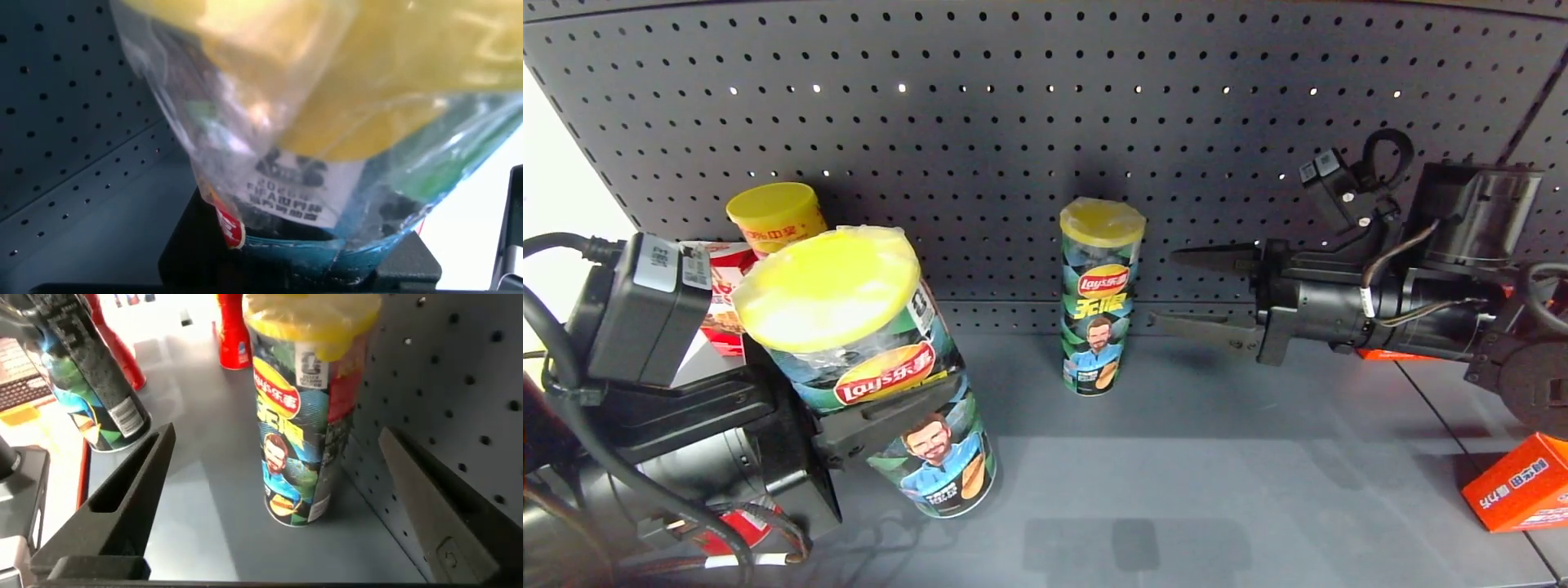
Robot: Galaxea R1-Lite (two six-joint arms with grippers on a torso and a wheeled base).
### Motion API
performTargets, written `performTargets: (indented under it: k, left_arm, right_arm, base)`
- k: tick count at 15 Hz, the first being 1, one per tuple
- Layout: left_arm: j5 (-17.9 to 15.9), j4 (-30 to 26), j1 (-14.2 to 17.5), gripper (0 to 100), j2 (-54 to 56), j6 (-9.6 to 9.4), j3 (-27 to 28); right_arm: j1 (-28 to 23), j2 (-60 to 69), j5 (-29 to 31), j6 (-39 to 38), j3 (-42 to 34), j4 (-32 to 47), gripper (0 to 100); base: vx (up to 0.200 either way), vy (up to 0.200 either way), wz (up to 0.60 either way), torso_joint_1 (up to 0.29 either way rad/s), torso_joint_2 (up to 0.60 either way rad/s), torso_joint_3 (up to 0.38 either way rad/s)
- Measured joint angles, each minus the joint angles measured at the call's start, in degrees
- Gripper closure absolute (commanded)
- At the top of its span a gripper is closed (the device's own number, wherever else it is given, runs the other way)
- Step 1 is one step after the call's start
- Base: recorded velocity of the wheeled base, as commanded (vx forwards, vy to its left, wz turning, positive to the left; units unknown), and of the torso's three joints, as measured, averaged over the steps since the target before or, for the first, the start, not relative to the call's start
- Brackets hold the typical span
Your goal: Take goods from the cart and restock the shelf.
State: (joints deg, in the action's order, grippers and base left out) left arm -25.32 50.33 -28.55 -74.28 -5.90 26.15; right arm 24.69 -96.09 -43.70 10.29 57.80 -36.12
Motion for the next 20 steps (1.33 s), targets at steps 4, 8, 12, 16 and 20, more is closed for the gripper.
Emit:
performTargets:
  k: [4, 8, 12, 16, 20]
  left_arm:
    - [0.0, 0.0, 0.0, 100, 0.0, 0.00, 0.1]
    - [-0.1, 0.0, 0.0, 100, 0.0, 0.00, 0.3]
    - [0.0, 0.0, 0.4, 100, 0.0, 0.00, 0.5]
    - [-0.1, 0.0, 0.8, 100, -0.3, 0.00, 0.6]
    - [-0.1, 0.0, 1.5, 100, -0.6, 0.00, 1.0]
  right_arm:
    - [0.2, -3.0, -2.3, 0.1, 2.1, 0.0, 0]
    - [0.3, -6.8, -2.9, 1.7, 4.3, 0.0, 0]
    - [0.4, -10.4, -4.1, 1.9, 6.1, -0.5, 0]
    - [0.4, -13.7, -4.2, 1.9, 6.4, -3.4, 0]
    - [1.6, -17.0, -4.3, 1.8, 8.8, -3.8, 0]
  base:
    - [0.000, 0.000, 0.00, 0.000, 0.00, 0.000]
    - [0.000, 0.000, 0.00, 0.000, 0.00, 0.000]
    - [0.000, 0.000, 0.00, 0.000, 0.00, 0.000]
    - [0.000, 0.000, 0.00, 0.000, 0.00, 0.000]
    - [0.000, 0.000, 0.00, 0.000, 0.00, 0.000]
